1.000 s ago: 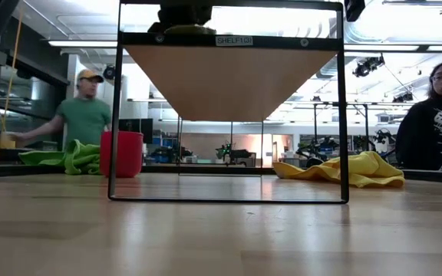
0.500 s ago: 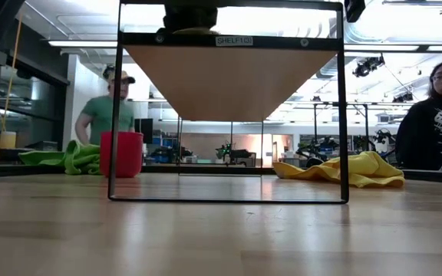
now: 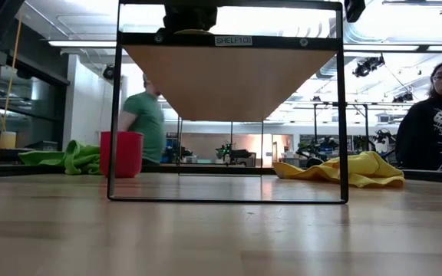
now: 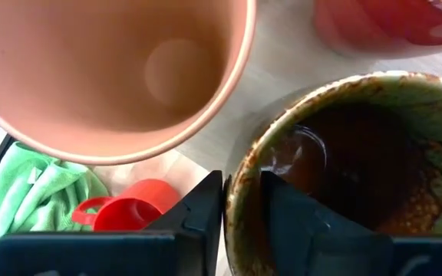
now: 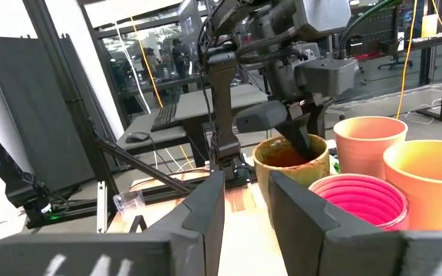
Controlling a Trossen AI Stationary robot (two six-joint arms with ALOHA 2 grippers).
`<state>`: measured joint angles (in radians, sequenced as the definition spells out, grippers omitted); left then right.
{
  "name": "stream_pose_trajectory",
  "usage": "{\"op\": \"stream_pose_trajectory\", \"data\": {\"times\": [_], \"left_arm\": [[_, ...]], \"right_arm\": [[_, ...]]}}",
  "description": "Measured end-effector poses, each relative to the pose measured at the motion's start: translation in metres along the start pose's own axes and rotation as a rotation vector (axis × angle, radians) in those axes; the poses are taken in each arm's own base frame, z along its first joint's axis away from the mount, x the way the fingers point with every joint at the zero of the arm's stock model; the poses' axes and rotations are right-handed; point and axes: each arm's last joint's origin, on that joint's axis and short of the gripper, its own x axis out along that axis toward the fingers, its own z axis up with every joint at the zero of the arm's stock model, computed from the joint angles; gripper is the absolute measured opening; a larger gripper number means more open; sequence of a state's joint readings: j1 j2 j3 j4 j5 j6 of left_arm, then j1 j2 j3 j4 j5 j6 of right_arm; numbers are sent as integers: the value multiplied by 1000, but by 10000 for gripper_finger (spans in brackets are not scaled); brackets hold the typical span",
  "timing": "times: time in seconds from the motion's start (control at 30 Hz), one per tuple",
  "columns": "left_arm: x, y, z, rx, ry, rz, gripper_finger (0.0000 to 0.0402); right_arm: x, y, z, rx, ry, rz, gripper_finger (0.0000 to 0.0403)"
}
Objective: Stack small to large cups/mugs on shelf
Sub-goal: Put the green cup on the shelf
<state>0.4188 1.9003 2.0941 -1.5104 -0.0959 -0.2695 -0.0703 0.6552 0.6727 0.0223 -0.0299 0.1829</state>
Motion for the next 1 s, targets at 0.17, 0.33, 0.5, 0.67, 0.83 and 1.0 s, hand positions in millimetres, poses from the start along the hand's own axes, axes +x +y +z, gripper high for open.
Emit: {"op": "stream_pose_trajectory", "data": {"times": [0.17,0.33,0.5,0.67,0.83,1.0], "left_arm": [[0,-1,3,-3,-30,-14,103],[0,-2,5,-4,-45,-27,122],[0,-2,5,-2,-52,-38,127],[-2,-2,7,-4,-77,-46,127],[-4,-2,7,-3,-88,-49,127],[-5,-3,10,8,-118,-60,127]], "right_arm": [[0,0,0,0,0,0,94],[0,0,0,0,0,0,94],[0,0,0,0,0,0,94],[0,0,0,0,0,0,94],[0,0,0,0,0,0,94],[0,0,0,1,0,0,94]]}}
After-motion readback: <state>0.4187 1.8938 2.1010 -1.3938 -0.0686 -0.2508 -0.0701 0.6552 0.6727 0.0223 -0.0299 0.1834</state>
